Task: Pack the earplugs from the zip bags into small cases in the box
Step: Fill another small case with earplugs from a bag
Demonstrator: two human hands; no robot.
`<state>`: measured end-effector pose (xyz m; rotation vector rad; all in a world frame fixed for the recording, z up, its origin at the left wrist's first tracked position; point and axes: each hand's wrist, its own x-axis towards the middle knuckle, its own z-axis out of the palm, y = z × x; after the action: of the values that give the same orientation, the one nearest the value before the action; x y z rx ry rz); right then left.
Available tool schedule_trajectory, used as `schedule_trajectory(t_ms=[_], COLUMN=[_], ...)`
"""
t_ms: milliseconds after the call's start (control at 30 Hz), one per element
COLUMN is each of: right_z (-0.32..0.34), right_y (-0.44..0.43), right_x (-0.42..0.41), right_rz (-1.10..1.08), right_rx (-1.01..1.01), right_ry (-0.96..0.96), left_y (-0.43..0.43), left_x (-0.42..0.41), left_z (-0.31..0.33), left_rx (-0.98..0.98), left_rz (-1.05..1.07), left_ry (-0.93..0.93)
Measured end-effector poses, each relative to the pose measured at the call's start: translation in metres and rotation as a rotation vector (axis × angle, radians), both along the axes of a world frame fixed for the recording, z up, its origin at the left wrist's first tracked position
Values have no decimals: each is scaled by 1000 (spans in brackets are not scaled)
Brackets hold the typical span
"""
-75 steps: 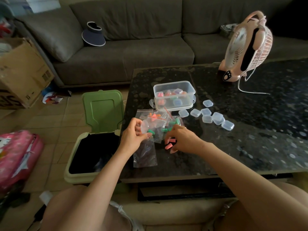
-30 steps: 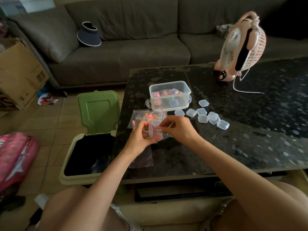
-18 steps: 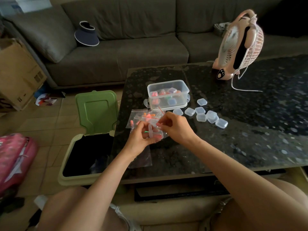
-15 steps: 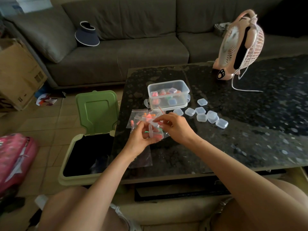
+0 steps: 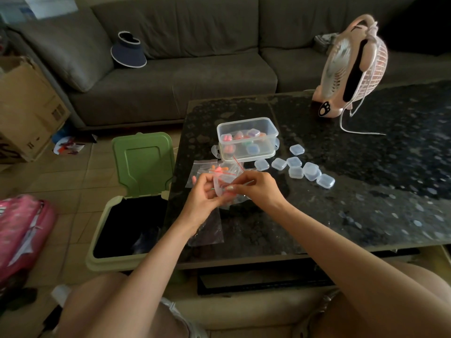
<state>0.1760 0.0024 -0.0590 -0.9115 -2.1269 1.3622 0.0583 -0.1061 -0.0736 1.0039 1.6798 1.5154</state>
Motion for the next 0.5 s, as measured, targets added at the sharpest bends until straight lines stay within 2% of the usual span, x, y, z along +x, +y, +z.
schedule_trajectory(t_ms=[200, 500], right_z=[0, 6], right_y=[-2, 2], right_x=[0, 3], right_rz=[7, 27], right_rx=[-52, -233], right_ry=[59, 94], left_y=[1, -1], left_x=[0, 0], left_z=[2, 0], left_rx=[77, 42], left_rz=[3, -70], left_ry=[-70, 10])
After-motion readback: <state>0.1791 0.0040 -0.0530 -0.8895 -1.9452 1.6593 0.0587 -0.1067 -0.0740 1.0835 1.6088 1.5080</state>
